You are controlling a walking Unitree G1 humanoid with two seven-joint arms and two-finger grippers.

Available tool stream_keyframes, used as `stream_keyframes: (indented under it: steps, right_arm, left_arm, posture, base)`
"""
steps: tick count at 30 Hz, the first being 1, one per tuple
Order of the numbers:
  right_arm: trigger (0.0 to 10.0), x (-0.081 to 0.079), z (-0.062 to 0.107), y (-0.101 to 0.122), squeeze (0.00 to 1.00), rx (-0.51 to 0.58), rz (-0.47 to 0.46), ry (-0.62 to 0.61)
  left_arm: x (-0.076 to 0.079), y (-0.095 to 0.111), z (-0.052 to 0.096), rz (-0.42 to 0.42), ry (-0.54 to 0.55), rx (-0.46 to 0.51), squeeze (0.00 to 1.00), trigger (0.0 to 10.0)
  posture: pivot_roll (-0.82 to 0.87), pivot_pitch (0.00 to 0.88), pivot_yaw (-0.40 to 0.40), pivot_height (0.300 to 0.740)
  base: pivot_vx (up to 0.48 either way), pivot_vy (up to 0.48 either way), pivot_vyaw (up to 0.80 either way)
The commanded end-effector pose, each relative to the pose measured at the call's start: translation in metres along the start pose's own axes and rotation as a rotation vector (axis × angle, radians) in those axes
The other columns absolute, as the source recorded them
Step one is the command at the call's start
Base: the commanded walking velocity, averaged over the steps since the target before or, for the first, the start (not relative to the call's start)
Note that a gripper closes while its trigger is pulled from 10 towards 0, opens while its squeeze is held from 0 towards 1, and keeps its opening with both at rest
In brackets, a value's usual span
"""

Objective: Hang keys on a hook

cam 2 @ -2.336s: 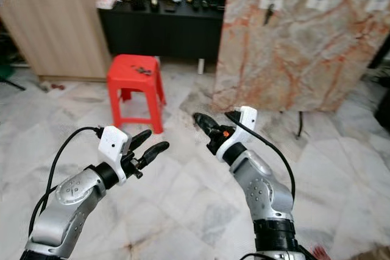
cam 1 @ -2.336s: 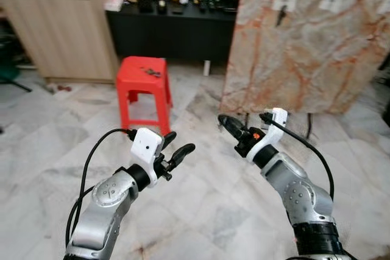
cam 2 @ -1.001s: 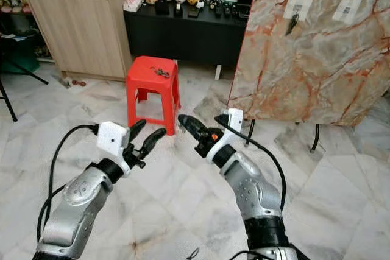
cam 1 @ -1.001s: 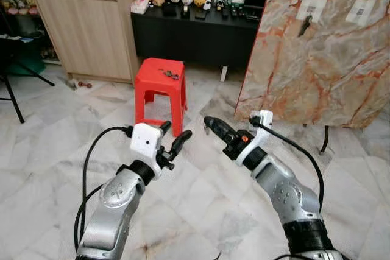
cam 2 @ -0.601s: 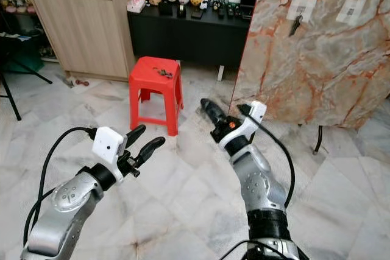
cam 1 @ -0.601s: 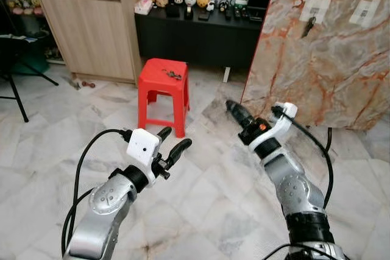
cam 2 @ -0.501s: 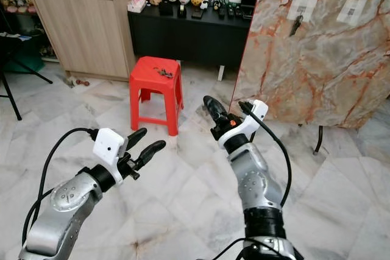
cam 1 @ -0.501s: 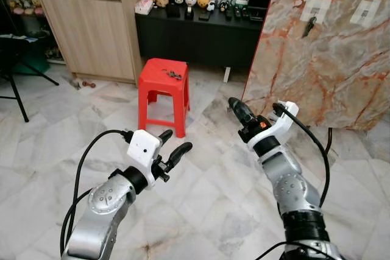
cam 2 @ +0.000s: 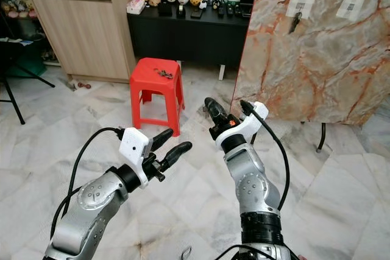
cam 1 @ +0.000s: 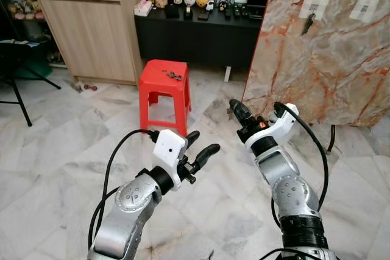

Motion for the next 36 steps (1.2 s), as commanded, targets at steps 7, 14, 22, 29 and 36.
stream_keyframes:
  steps: [7,14,22,29,36]
  right_arm:
    - [10.0,-0.007,0.009,-0.041,0.00,-0.208,0.216,-0.092]
    - [10.0,-0.003,0.015,-0.018,0.00,-0.302,0.813,-0.194]
    - [10.0,0.013,0.013,0.011,0.00,-0.247,0.972,-0.333]
    - [10.0,-0.004,-0.001,0.007,0.00,-0.263,1.071,-0.268]
    - [10.0,-0.001,-0.009,0.018,0.00,-0.105,0.494,-0.299]
  left_arm:
    - [-0.001,0.007,-0.007,0.020,-0.004,0.020,0.00,10.0]
    - [0.002,0.006,-0.004,0.035,-0.012,0.013,0.00,10.0]
    - [0.003,0.007,-0.002,0.044,-0.028,0.006,0.00,10.0]
    - [0.007,0.007,-0.002,0.056,-0.067,0.003,0.00,10.0]
    - [0.004,0.008,-0.005,0.059,-0.050,0.002,0.00,10.0]
  posture:
    - [0.04,0.000,-0.036,0.740]
    - [0.02,0.025,-0.028,0.740]
    - [0.03,0.052,-0.030,0.740]
    - [0.03,0.062,-0.028,0.740]
    - [0.02,0.061,-0.032,0.740]
  base:
    - [0.000,0.000,0.00]
    - [0.000,0.000,0.00]
    - [0.000,0.000,0.00]
    - [0.000,0.000,0.00]
    - [0.000,0.000,0.00]
Point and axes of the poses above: a point about 5 cm out from each wrist's last joint towards the gripper, its own z axis pointing back from the gripper into the wrist, its own y axis along the axis of the wrist's last joint, x = y × z, the point moved 3 cm from there along -z, pointing out of the wrist towards the gripper, and after that the axes turned 13 degrees about -z, right-handed, at the moved point
